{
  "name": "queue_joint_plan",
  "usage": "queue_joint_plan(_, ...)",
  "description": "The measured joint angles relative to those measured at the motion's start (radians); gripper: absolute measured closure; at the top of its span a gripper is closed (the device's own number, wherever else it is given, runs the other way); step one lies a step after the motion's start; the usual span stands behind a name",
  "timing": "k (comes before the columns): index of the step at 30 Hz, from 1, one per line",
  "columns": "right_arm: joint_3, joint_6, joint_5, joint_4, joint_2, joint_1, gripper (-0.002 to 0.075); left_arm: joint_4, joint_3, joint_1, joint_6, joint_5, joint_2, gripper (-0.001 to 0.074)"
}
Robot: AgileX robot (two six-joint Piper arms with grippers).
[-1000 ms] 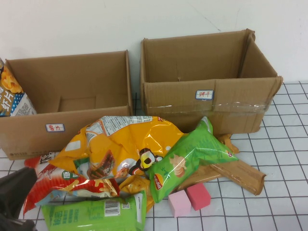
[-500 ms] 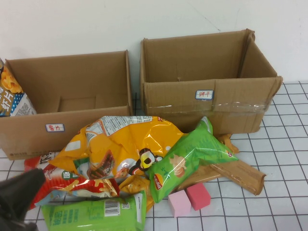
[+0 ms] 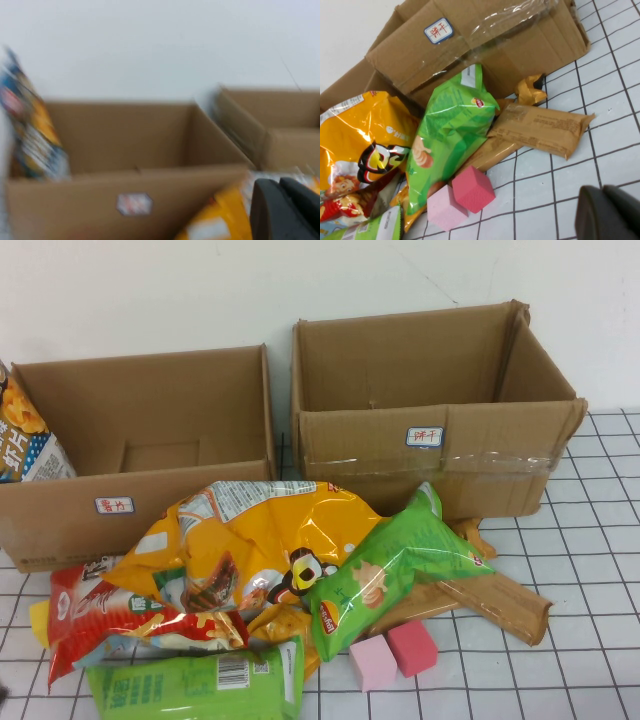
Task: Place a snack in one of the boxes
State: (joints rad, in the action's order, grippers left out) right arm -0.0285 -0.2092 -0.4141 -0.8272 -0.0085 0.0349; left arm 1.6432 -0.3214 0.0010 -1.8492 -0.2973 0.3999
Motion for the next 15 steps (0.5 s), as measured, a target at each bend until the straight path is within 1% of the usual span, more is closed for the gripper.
queue_joint_plan(7, 0.0, 0.0, 0.0, 0.0, 0.0, 0.0, 0.0727, 0.059, 0.0, -0.001, 0.006, 0.139, -0.171, 0.0736)
queue_joint_plan(15, 0.0, 0.0, 0.0, 0.0, 0.0, 0.0, 0.0727, 0.058, 0.002, -0.001, -0.04, 0.167, -0.217, 0.0736)
